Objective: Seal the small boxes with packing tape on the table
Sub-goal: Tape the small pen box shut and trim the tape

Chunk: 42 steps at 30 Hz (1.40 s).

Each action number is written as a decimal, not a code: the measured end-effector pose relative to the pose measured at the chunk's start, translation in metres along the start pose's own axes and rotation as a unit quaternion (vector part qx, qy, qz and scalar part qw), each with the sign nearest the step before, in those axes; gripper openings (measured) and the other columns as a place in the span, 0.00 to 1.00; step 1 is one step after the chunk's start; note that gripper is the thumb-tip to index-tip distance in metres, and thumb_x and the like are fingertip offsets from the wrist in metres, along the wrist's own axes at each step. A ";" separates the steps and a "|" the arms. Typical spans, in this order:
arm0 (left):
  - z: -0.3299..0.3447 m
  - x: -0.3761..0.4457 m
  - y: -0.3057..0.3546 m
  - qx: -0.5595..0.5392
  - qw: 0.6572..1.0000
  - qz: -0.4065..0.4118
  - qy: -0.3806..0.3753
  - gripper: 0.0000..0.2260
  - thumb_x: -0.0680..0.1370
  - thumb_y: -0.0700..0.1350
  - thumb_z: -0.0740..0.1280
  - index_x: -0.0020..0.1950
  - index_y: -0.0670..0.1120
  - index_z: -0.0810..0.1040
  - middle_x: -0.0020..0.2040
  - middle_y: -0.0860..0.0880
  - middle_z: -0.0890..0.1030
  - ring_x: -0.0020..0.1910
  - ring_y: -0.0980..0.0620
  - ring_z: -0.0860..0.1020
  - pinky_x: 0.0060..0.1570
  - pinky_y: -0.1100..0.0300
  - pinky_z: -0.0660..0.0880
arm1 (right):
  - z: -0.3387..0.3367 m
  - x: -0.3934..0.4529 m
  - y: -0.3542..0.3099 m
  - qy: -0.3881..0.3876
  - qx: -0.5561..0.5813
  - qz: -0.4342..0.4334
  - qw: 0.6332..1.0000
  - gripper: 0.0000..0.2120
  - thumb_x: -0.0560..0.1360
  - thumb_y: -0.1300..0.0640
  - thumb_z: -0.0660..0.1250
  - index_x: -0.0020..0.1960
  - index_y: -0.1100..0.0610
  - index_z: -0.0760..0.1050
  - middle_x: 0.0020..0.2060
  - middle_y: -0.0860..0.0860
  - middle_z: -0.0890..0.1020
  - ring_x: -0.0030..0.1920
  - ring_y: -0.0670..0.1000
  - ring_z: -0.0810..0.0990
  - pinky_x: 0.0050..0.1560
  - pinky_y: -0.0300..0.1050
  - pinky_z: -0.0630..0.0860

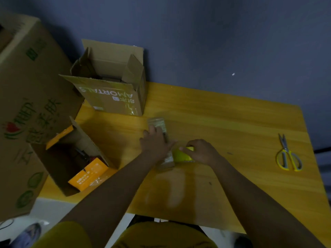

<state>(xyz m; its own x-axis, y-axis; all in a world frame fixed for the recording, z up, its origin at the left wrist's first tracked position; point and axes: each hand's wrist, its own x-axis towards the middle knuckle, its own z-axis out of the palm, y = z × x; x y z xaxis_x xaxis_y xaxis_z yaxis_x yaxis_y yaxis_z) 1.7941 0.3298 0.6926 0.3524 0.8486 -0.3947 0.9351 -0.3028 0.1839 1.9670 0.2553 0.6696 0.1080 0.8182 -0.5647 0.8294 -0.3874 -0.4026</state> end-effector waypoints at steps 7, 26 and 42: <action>-0.011 0.013 0.025 -0.039 0.994 -0.088 -0.060 0.38 0.76 0.61 0.65 0.75 0.45 0.50 0.74 0.42 0.50 0.69 0.40 0.63 0.60 0.51 0.69 | 0.002 -0.018 0.038 0.028 0.185 0.033 0.982 0.25 0.65 0.30 0.67 0.49 0.50 0.76 0.48 0.48 0.79 0.52 0.50 0.77 0.49 0.45 0.71; 0.045 0.037 -0.054 -0.548 0.831 -0.049 -0.084 0.30 0.78 0.45 0.68 0.76 0.51 0.59 0.72 0.51 0.66 0.65 0.50 0.71 0.57 0.53 0.75 | -0.022 -0.026 -0.017 0.041 0.257 -0.078 0.963 0.18 0.63 0.40 0.77 0.47 0.48 0.78 0.44 0.46 0.80 0.46 0.47 0.79 0.45 0.45 0.74; 0.044 0.043 -0.104 0.045 0.946 0.280 -0.159 0.54 0.65 0.68 0.70 0.78 0.54 0.41 0.76 0.59 0.36 0.75 0.56 0.33 0.71 0.46 0.32 | 0.008 -0.009 -0.050 0.030 0.294 -0.034 0.955 0.30 0.61 0.26 0.69 0.51 0.47 0.75 0.49 0.45 0.75 0.51 0.47 0.75 0.49 0.42 0.69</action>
<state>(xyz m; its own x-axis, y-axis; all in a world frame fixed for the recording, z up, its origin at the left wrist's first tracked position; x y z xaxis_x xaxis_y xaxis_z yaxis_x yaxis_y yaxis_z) 1.7136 0.3783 0.6170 0.7730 0.3750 -0.5118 0.5931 -0.7136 0.3729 1.9203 0.2639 0.6891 0.1114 0.8661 -0.4874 0.3860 -0.4896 -0.7818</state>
